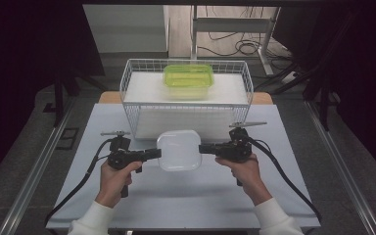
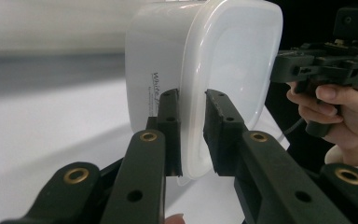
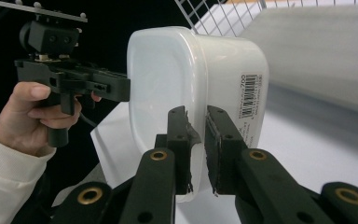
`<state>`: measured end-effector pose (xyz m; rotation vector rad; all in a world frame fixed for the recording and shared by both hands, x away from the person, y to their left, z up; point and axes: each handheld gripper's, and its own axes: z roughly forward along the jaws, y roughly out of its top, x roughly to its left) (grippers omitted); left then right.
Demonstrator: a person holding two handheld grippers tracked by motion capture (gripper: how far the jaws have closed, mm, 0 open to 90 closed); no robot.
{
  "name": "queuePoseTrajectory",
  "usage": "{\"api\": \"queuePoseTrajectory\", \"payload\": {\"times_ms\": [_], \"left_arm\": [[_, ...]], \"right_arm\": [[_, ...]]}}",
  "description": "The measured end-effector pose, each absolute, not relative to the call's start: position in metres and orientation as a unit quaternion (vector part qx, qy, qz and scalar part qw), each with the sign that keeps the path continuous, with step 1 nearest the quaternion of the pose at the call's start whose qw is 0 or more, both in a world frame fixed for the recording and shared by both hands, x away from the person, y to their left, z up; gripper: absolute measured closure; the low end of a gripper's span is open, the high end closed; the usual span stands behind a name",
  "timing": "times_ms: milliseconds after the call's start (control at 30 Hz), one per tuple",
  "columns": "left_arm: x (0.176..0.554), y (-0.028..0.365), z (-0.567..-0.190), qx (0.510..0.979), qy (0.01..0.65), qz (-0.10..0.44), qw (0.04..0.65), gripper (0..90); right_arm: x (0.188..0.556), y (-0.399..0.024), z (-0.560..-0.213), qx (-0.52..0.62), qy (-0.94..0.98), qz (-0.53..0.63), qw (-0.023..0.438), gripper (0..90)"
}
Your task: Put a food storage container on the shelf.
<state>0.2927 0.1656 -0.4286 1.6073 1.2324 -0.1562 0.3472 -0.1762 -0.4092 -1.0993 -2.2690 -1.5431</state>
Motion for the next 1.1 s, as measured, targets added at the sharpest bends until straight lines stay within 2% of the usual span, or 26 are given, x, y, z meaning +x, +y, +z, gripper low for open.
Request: {"api": "queuePoseTrajectory", "payload": {"times_ms": [1100], "left_arm": [[0.352,0.156,-0.321,0.684,0.466,-0.02,0.561,76.9]], "right_arm": [[0.391,-0.186,-0.296,-0.344,-0.76,-0.55,0.028,80.0]]}}
